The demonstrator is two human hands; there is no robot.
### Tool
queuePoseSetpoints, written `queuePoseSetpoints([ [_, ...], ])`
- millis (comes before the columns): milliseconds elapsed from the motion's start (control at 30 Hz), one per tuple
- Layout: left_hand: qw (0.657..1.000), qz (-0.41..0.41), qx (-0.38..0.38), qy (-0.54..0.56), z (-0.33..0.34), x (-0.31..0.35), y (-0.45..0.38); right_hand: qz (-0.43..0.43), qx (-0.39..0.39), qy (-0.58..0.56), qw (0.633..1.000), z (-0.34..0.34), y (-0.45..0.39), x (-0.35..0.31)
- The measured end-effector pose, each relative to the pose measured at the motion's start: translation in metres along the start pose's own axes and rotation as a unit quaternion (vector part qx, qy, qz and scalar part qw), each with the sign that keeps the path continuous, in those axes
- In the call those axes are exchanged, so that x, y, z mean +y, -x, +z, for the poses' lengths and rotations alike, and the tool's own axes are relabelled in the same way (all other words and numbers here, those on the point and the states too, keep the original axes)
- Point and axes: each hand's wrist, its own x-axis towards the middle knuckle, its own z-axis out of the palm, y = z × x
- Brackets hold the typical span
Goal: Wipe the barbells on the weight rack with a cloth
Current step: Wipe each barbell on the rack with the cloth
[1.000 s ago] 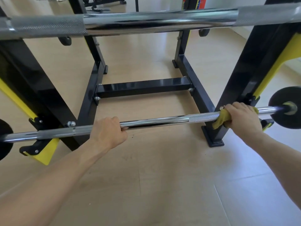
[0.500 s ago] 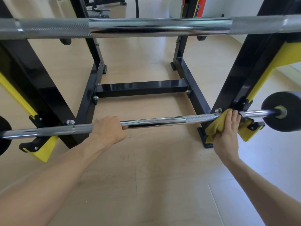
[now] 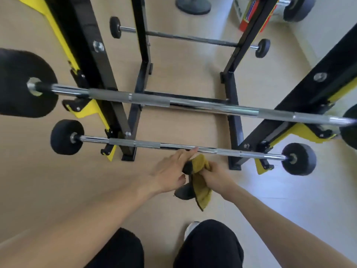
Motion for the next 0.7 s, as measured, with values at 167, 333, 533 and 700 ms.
queuePoseSetpoints([
  [167,0.998,-0.036,0.008,0.042,-0.116,0.079,0.095,0.019,-0.076,0.033,0.996,-0.036,0.093,-0.128],
  [333,0.978,-0.09,0.053,0.179,-0.208,0.13,0.205,0.038,-0.136,0.051,0.989,-0.039,0.179,-0.236],
  [533,0.927,-0.212,0.07,0.3,-0.245,0.102,0.303,0.042,-0.154,0.043,0.986,0.021,0.234,-0.307],
  [700,0.878,-0.289,0.168,0.342,-0.284,0.05,0.366,0.005,-0.148,0.031,0.988,0.096,0.238,-0.355],
])
